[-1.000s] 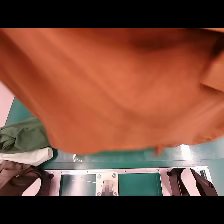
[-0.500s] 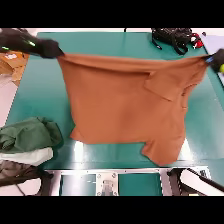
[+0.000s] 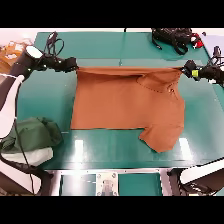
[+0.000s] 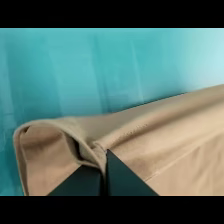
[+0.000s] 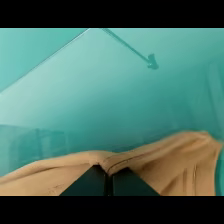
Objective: Fold the shirts.
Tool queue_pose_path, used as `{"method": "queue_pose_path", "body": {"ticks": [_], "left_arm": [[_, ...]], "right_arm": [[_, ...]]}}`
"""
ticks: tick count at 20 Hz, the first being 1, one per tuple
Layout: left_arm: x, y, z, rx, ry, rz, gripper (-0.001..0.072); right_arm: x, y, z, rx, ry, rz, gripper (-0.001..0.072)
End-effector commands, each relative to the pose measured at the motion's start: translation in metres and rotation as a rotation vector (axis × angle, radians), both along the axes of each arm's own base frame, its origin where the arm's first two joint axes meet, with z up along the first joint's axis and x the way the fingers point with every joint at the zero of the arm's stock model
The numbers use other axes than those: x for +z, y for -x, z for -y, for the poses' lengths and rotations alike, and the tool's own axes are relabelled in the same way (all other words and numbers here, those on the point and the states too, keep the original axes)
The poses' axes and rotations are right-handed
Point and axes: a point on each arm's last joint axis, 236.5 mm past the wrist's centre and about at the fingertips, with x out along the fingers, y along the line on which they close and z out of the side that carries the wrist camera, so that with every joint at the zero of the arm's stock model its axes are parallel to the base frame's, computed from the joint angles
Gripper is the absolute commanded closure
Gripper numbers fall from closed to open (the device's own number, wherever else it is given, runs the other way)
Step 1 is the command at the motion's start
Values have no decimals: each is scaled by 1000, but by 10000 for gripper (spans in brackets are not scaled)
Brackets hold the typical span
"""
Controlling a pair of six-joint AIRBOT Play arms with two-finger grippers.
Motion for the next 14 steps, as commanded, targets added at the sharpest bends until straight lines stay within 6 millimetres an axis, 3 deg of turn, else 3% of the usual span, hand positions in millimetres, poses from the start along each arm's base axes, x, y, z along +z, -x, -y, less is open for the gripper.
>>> {"method": "queue_pose_path", "body": {"ticks": [1, 3, 6, 9, 14], "left_arm": [[-19, -10, -2, 31, 14, -11, 678], [-32, 3, -2, -14, -21, -61, 679], [-54, 32, -8, -82, -99, -180, 678], [-72, 59, -20, -100, -168, -309, 678], [-90, 62, -22, -52, -150, -353, 679]], "right_arm": [[-11, -13, 6, 11, 6, -3, 696], [-22, 6, 6, 70, 29, -74, 696], [-43, 52, 7, 179, 49, -243, 697], [-53, 91, 20, 185, 82, -355, 697], [-84, 116, 12, 179, 59, -427, 697]]}}
